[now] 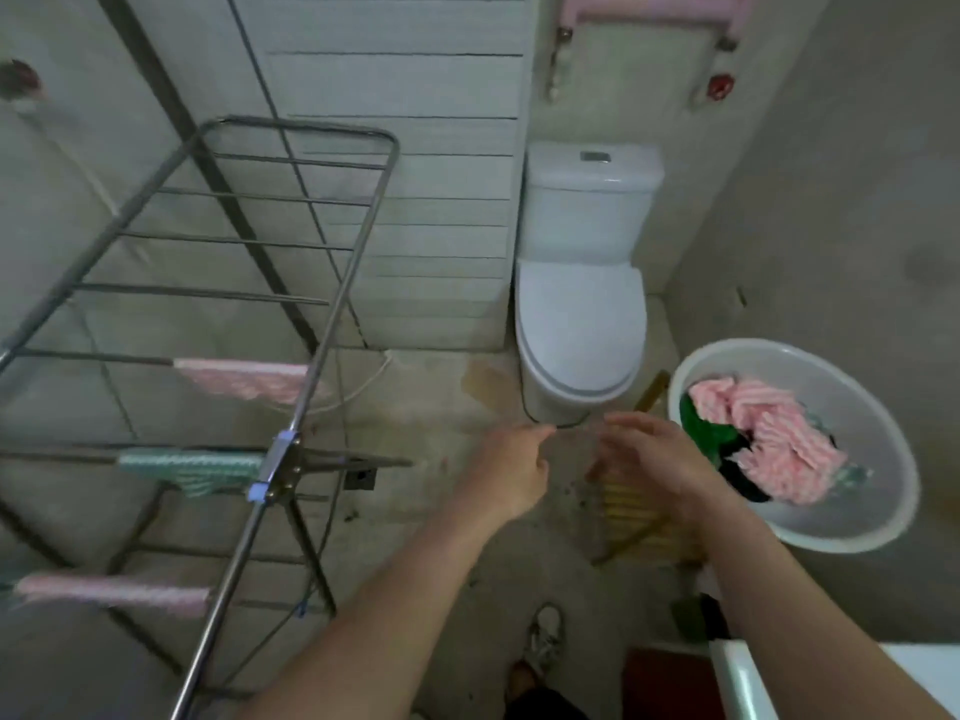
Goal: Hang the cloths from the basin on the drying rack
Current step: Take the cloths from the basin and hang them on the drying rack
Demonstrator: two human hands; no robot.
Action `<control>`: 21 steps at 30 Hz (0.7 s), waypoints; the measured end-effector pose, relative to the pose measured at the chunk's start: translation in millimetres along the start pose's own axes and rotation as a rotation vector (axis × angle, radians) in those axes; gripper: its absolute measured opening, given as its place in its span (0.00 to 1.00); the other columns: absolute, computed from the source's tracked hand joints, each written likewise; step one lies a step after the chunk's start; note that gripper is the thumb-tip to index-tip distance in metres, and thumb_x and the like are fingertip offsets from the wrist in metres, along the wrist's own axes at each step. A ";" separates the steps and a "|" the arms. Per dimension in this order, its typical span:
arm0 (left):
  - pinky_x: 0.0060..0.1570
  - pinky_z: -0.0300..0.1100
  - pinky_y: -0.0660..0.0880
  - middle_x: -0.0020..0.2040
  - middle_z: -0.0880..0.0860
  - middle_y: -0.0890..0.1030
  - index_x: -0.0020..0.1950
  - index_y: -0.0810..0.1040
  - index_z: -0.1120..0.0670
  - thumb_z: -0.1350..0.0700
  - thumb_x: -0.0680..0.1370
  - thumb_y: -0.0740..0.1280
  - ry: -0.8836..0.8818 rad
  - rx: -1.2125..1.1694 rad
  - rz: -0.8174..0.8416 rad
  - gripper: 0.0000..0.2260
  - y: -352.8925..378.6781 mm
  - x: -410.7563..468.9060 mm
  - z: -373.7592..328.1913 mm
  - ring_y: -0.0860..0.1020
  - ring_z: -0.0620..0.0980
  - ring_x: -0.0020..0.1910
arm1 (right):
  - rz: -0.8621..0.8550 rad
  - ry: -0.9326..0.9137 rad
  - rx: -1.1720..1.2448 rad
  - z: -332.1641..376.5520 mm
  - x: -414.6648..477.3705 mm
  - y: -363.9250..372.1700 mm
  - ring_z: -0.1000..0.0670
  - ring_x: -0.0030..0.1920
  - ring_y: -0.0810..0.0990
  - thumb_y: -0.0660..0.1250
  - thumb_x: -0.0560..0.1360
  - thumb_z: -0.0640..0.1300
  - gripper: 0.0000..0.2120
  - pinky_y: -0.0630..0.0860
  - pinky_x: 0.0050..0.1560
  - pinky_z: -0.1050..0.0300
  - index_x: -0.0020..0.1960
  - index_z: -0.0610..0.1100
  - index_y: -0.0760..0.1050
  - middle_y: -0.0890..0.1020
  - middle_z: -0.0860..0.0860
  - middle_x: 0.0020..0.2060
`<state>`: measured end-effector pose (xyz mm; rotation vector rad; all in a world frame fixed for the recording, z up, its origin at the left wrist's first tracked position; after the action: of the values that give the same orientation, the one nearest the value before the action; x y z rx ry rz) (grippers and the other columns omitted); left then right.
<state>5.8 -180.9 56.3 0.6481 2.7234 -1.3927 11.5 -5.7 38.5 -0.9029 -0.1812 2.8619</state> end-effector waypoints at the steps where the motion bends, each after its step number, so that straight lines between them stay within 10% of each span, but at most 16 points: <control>1: 0.66 0.46 0.68 0.68 0.55 0.73 0.71 0.70 0.53 0.60 0.77 0.60 0.018 0.033 0.066 0.21 17.4 18.9 -10.3 0.71 0.55 0.66 | -0.033 0.021 0.014 -8.3 12.4 -22.5 0.44 0.45 0.81 0.65 0.77 0.39 0.09 0.78 0.44 0.50 0.56 0.43 0.78 0.83 0.42 0.46; 10: 0.63 0.51 0.68 0.64 0.54 0.73 0.67 0.73 0.52 0.57 0.78 0.58 0.248 0.244 0.315 0.17 138.9 151.2 -89.9 0.70 0.56 0.63 | -0.261 0.157 -0.189 -63.7 103.3 -169.5 0.43 0.38 0.75 0.60 0.76 0.34 0.15 0.73 0.39 0.51 0.62 0.38 0.73 0.78 0.41 0.43; 13: 0.58 0.51 0.68 0.62 0.53 0.73 0.65 0.74 0.50 0.55 0.78 0.59 0.298 0.362 0.355 0.16 165.4 176.7 -106.5 0.68 0.55 0.62 | -0.203 0.130 -0.512 -78.7 126.4 -185.7 0.40 0.56 0.77 0.60 0.77 0.38 0.20 0.73 0.55 0.49 0.69 0.42 0.68 0.78 0.41 0.59; 21: 0.70 0.64 0.35 0.69 0.55 0.71 0.65 0.74 0.47 0.48 0.77 0.63 0.364 1.003 0.661 0.17 238.4 220.3 -128.6 0.61 0.62 0.71 | -0.082 0.142 -1.251 -125.7 168.0 -201.2 0.38 0.67 0.62 0.64 0.73 0.46 0.34 0.67 0.62 0.42 0.74 0.57 0.52 0.63 0.46 0.69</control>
<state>-85.8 120.7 -93.9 1.7369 1.4571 -2.4611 -33.6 229.1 -126.8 -1.1344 -2.0239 2.3499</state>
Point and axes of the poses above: each hand's wrist, its own x-axis towards the middle knuckle, its own y-axis out of the palm, z = x × y, the point moved 5 cm from there along x, towards the middle knuckle
